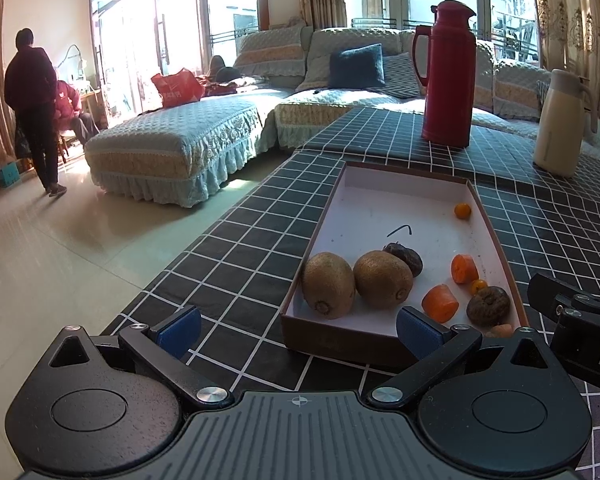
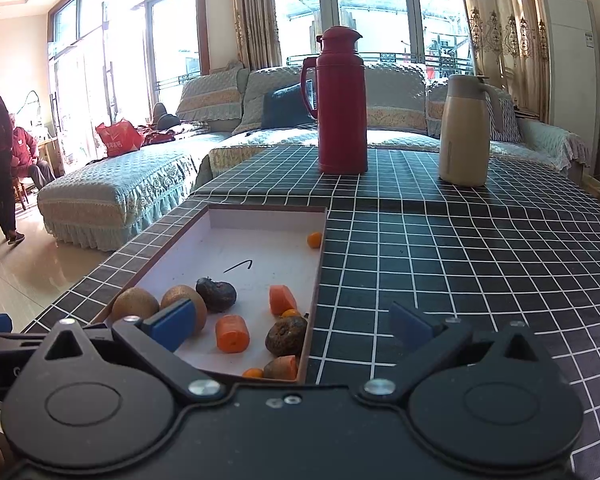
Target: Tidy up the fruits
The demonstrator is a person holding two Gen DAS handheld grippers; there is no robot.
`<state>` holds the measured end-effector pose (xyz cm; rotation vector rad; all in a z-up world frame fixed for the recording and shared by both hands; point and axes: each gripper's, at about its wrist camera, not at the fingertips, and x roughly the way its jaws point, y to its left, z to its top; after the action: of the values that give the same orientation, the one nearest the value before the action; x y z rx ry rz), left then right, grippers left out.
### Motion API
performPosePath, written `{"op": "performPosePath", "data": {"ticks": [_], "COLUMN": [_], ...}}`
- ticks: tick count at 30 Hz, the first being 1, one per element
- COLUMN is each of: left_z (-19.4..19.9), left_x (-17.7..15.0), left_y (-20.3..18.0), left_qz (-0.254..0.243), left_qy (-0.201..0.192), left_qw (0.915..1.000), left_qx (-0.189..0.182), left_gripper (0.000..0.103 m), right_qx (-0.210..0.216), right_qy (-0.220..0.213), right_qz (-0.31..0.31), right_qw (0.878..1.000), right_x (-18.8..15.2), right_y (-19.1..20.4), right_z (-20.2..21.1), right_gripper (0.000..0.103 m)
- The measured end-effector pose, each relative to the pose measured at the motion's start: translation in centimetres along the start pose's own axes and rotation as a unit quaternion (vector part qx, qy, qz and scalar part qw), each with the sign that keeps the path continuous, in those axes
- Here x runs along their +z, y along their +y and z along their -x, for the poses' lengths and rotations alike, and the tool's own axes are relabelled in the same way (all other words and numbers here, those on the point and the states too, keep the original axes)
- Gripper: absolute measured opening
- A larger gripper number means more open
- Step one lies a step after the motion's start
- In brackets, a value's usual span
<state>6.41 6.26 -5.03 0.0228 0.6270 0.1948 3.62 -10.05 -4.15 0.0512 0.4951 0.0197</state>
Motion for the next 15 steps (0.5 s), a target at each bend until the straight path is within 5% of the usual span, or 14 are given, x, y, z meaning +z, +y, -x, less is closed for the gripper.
{"op": "performPosePath", "data": {"ticks": [15], "left_z": [-0.08], "left_x": [-0.02], "left_y": [-0.20], "left_qz": [0.001], "left_qy": [0.002], "left_qw": [1.0000], "left_qx": [0.000], "left_gripper": [0.103], "right_qx": [0.001], "right_qy": [-0.001], "right_qz": [-0.002], "right_qw": [1.000], "right_x": [0.01], "right_y": [-0.04], "right_z": [0.06], "right_gripper": [0.103]}}
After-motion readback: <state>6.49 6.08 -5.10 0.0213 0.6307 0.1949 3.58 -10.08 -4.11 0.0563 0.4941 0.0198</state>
